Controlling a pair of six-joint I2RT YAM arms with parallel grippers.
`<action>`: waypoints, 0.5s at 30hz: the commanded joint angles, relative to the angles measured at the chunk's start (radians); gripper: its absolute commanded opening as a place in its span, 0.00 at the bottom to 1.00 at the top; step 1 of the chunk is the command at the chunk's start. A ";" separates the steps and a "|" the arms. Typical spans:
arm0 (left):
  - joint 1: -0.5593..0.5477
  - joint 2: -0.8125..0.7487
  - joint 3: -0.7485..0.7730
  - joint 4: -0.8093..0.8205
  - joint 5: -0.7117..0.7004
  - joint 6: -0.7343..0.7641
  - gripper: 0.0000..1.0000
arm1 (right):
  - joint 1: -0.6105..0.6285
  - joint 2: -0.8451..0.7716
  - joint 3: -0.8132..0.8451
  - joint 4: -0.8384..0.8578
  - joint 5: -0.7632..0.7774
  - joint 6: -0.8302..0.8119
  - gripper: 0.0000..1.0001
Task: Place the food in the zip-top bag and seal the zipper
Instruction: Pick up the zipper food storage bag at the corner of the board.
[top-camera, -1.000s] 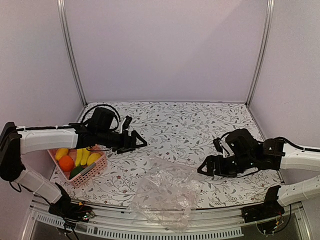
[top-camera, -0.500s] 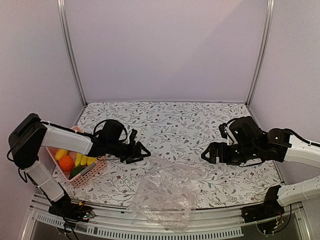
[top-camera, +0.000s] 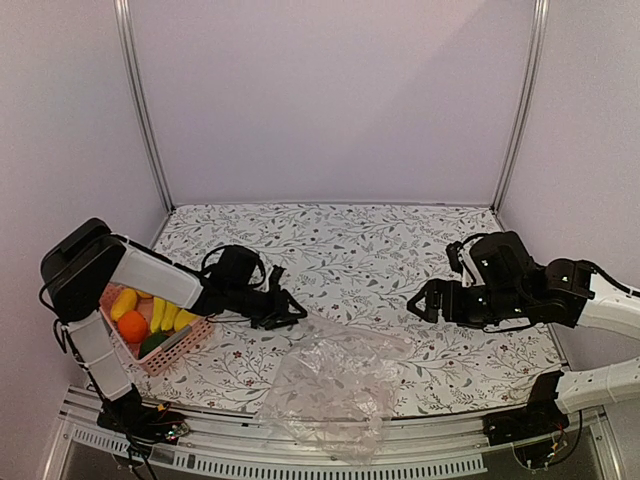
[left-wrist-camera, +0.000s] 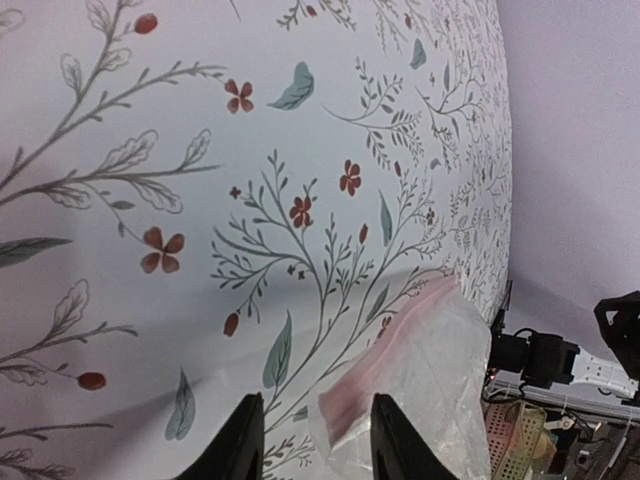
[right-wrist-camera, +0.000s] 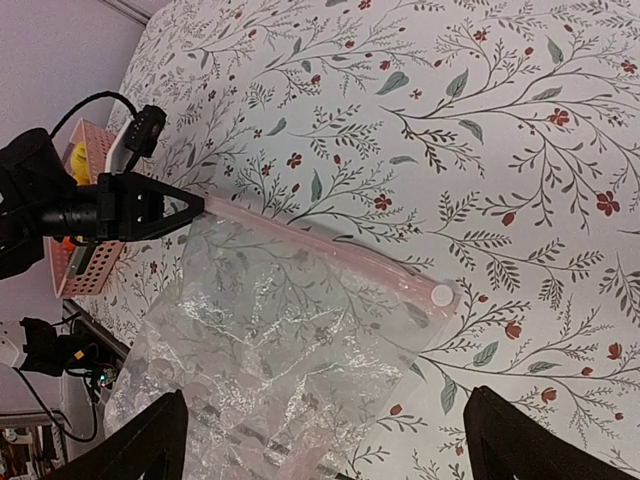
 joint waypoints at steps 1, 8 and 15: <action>-0.014 0.019 0.033 0.057 0.008 -0.011 0.26 | -0.002 0.003 0.001 0.010 0.030 0.006 0.97; -0.006 -0.063 0.016 0.188 0.011 -0.018 0.00 | -0.002 0.002 -0.006 0.076 0.052 0.023 0.96; 0.000 -0.319 0.028 0.164 0.021 0.195 0.00 | -0.002 -0.062 -0.084 0.271 0.056 0.050 0.97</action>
